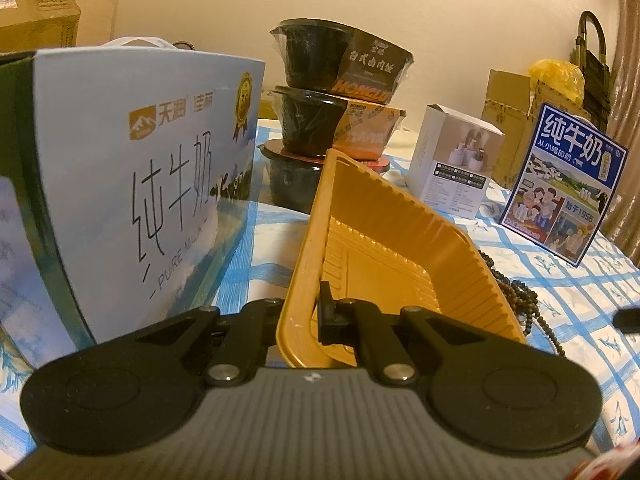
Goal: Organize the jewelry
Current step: 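Return the right tool to the bead strings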
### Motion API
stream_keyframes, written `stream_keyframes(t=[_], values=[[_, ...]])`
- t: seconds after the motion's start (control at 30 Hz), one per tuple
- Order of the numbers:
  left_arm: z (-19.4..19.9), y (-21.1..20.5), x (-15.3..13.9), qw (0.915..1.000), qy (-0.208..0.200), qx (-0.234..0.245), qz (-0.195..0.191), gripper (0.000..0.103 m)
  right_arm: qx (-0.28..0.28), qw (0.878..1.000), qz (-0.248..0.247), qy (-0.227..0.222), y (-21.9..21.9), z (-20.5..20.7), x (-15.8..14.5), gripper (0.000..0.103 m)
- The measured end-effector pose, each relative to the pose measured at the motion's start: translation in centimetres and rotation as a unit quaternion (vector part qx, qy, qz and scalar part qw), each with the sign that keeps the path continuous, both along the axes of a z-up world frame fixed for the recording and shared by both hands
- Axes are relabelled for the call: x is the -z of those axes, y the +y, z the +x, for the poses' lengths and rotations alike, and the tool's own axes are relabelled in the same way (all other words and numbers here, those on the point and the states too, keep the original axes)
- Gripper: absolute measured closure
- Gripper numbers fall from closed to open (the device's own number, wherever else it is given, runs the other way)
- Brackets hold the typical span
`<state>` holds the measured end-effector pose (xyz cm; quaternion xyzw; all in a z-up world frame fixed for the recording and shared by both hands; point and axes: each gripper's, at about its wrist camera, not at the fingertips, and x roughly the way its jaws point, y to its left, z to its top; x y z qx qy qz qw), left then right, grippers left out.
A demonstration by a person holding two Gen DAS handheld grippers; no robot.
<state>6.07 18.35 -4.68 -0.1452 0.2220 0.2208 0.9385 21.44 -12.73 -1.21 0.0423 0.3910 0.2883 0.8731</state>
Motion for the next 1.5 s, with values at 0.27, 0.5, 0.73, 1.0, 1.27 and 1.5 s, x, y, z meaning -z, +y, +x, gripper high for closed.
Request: stream_keyframes(t=[0.27,0.5,0.73,1.0,1.27,1.5], values=[[-0.3,-0.5,-0.3,0.9999,0.007,-0.007,0.010,0.098,0.015,1.000,-0.011,0.010,-2.5,0.2,2.2,0.066],[-0.9,-0.4,-0.4,0.9997,0.008,-0.016,0.016,0.098,-0.004,1.000,-0.014,0.017,-2.1,0.5,4.1,0.066],[-2.3,0.3,-0.3,0.9994,0.010,-0.031,0.007,0.098,-0.031,0.999,-0.017,0.007,-0.3,1.4,4.7,0.066],[-2.6,0.6,-0.2,0.9994,0.012,-0.034,0.002,0.098,-0.045,0.999,-0.024,0.009,0.9,2.5,5.6,0.066],[-2.4,0.9,-0.2,0.9994,0.012,-0.032,-0.004,0.098,-0.045,0.999,-0.027,0.012,1.3,3.0,6.0,0.066],[-2.5,0.9,-0.2,0.9994,0.012,-0.032,-0.005,0.098,-0.044,0.999,-0.027,0.014,1.3,3.5,6.4,0.066]])
